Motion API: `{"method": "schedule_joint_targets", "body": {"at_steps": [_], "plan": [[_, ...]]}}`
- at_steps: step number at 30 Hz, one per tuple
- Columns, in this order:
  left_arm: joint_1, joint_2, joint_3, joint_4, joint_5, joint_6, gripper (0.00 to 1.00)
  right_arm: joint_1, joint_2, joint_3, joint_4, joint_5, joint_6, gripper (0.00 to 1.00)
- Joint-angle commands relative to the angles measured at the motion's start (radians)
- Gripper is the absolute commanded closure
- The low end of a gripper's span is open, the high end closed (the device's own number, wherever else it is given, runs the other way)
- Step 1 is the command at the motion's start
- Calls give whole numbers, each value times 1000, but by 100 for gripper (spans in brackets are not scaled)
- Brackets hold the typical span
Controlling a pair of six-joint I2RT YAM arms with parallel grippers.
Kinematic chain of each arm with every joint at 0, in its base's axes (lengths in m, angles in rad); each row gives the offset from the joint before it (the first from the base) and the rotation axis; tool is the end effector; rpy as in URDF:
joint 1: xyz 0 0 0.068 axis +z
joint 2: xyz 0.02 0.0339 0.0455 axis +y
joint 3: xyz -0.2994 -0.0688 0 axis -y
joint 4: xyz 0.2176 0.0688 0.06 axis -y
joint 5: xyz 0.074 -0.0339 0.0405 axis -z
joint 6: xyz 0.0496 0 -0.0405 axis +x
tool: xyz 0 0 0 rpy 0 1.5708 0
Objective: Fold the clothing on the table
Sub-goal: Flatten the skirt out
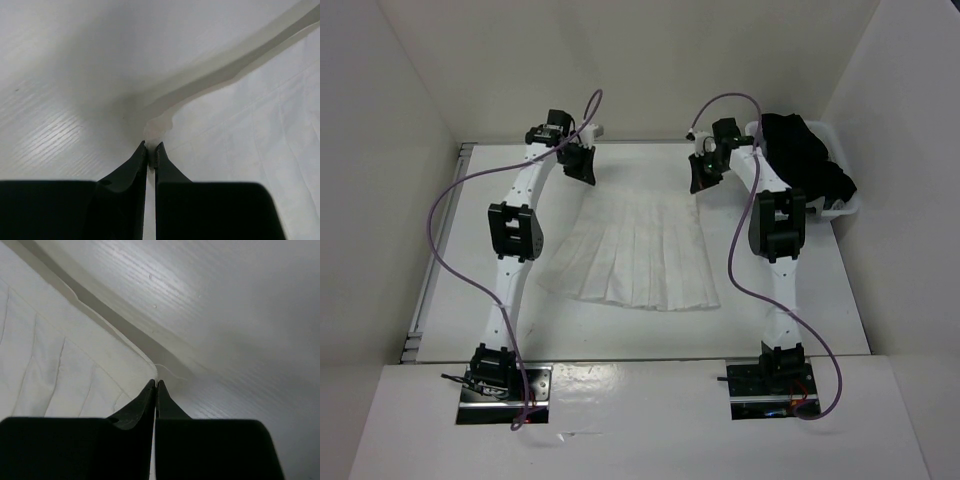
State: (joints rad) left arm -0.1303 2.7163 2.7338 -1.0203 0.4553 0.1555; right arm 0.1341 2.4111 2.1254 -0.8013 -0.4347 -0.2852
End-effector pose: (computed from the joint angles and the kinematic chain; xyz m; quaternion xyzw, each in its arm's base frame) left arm 0.5653 -0.0961 0.2009 0.1958 0.9166 -0.2132 0.2757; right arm 0.5165 0.0908 0.2042 -0.2478 0.9165 0.1911 0.2490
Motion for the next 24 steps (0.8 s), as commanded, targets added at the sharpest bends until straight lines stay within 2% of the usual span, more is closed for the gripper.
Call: {"method": "schedule_joint_targets", "body": {"at_steps": [1,10,18,24], "plan": [[23,1,110,-81,-15,26,100,16,-32,74,-19,57,3,100],[23,-137,136,-81,49,-5,100,45,-153,64,-10,105,23,100],[32,-256,84,-132,118,4,100,45,-247,-25,20,116,23,100],[50,-299,75,-167,109,22,100,45,-328,-119,53,125,23,100]]}}
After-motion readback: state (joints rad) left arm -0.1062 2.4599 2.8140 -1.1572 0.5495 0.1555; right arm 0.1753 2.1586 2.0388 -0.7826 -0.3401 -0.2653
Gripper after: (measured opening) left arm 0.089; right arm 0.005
